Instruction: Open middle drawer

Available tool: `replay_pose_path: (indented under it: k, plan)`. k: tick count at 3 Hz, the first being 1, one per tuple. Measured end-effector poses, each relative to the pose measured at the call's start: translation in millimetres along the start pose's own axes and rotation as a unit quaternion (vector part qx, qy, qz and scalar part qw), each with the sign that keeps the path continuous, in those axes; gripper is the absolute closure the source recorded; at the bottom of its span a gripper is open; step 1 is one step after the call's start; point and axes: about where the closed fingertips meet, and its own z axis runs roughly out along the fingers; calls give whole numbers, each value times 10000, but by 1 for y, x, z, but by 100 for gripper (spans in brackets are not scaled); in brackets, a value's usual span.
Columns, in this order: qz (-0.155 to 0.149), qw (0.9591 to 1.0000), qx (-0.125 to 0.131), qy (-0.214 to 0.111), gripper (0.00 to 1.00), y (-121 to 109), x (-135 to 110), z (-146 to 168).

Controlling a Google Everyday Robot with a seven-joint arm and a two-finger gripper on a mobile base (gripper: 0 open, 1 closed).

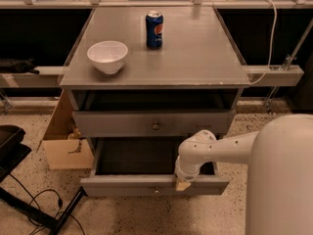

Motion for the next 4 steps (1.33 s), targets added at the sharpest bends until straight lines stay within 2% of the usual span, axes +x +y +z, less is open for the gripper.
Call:
replay_pose_path:
  k: [1,2,3,4]
  plan:
    - [0,10000,0,0,0,0,0,0]
    - [1,10000,-1,0,0,0,0,0]
    - [83,9999,-108,38,0,10,2,6]
    - [470,9979,-434,-3,15,52,-1,9]
